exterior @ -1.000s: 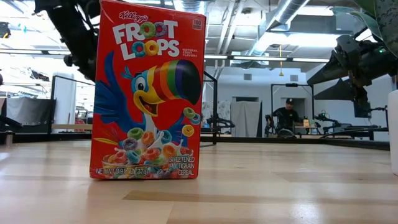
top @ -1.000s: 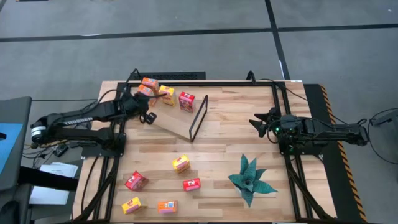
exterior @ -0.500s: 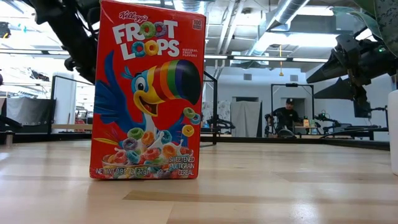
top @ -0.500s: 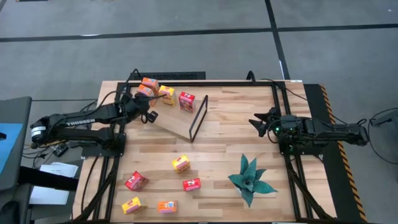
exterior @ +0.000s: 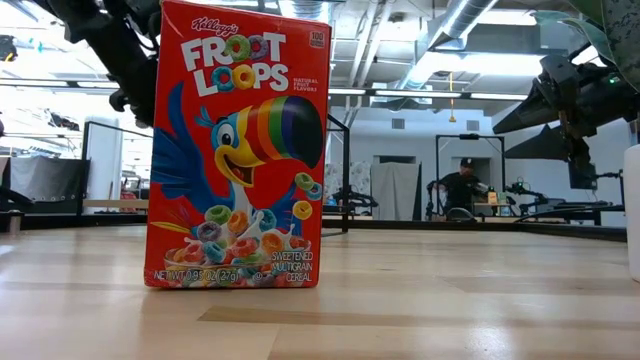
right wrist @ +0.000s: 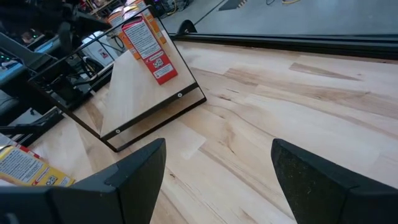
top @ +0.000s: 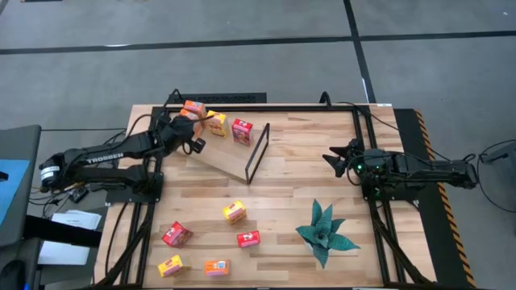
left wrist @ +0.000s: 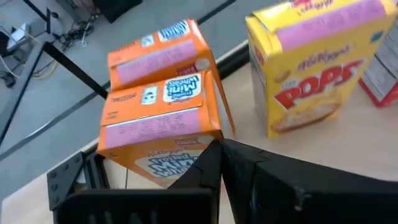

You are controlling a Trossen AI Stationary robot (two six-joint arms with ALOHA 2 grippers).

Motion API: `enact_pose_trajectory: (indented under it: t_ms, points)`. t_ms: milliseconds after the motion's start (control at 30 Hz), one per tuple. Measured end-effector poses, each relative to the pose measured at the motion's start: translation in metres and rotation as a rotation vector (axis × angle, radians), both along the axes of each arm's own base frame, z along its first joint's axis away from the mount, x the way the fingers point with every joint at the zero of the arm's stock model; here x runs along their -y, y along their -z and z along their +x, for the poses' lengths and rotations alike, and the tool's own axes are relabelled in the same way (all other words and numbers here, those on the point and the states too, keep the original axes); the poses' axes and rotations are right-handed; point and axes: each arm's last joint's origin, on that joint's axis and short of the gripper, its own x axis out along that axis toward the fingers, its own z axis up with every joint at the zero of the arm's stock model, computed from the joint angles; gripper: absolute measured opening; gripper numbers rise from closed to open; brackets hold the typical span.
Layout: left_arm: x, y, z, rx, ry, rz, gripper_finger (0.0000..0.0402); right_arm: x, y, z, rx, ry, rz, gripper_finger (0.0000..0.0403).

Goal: Stack cereal on shelf
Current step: Put the top orange cereal box aligned with the other orange cereal box on the shelf, then put the orange cereal box aligned with the other orange cereal boxes on the shelf

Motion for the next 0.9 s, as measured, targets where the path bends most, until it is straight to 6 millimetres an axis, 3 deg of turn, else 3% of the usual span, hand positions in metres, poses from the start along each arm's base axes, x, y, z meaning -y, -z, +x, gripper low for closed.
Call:
enact_pose_trajectory:
  t_ms: [533, 667, 900]
  points:
    - [-0.004, -0.003, 0.001, 0.046, 0.003, -0.002, 0.0000, 0.000, 0.000, 0.000, -0.005, 0.000, 0.000, 0.0317]
    - [0.001, -0.005, 0.003, 0.097, 0.126, -0.110, 0.0000, 0.000, 0.001, 0.000, -0.008, 0.000, 0.001, 0.0317]
    - [0.023, -0.037, 0.005, 0.158, 0.472, -0.476, 0.0000, 0.000, 0.001, 0.000, -0.008, -0.001, 0.000, 0.0317]
